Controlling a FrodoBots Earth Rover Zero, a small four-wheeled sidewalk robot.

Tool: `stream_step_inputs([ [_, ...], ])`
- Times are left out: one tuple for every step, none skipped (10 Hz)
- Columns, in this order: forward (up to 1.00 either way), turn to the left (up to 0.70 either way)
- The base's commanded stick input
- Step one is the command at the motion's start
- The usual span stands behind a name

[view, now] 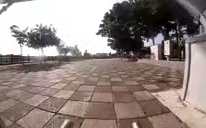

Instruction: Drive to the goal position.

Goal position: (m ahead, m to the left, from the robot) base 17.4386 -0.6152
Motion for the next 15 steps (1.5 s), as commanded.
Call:
stream_step_inputs([
  [0.50,0.00],
  [0.50,0.00],
  [0.50,0.00],
  [0.50,0.00],
  [0.50,0.00],
  [0.50,0.00],
  [0.50,0.00],
  [0.50,0.00],
  [0.50,0.00],
  [0.50,0.00],
  [0.50,0.00],
  [0.50,0.00],
  [0.50,0.00],
  [0.50,0.00],
  [0.50,0.00],
])
